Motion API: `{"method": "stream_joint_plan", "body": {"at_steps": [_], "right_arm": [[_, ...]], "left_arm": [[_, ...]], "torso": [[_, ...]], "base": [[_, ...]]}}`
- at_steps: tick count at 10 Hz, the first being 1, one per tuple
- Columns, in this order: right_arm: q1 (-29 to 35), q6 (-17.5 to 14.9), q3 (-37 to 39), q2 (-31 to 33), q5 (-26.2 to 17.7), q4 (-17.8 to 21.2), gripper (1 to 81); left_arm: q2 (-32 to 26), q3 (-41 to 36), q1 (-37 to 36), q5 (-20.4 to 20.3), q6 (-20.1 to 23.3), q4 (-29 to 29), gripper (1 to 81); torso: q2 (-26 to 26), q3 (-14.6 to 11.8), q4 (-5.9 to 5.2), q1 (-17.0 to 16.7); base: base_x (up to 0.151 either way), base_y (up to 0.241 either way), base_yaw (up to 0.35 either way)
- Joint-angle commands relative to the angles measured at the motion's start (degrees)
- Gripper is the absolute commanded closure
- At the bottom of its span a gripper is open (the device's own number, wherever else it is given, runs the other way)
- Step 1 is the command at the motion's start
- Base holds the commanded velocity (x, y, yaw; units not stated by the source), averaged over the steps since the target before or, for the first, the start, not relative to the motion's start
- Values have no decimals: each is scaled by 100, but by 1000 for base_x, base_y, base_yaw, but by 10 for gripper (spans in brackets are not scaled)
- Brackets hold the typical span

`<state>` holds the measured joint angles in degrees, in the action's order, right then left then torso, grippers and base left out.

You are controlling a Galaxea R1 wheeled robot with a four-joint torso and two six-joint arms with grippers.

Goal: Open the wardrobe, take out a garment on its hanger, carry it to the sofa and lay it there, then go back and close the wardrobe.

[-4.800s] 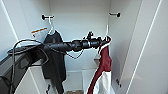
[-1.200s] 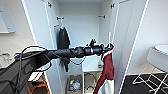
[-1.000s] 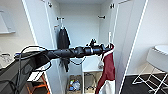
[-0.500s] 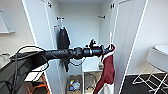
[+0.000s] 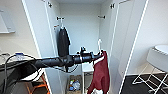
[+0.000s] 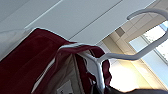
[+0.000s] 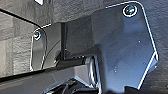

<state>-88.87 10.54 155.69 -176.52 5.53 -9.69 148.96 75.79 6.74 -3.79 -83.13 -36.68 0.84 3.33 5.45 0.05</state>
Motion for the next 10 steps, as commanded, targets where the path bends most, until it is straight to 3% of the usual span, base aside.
{"method": "stream_joint_plan", "body": {"at_steps": [1,10], "right_arm": [[277,-17,-39,-44,-290,-6,10],[286,-17,-48,-35,-290,2,10]], "left_arm": [[-340,-600,-1170,-509,183,-94,811],[-278,-600,-2005,-166,95,12,811]], "torso": [[0,0,0,0],[0,0,0,0]], "base": [[0,0,0],[0,0,0]]}}
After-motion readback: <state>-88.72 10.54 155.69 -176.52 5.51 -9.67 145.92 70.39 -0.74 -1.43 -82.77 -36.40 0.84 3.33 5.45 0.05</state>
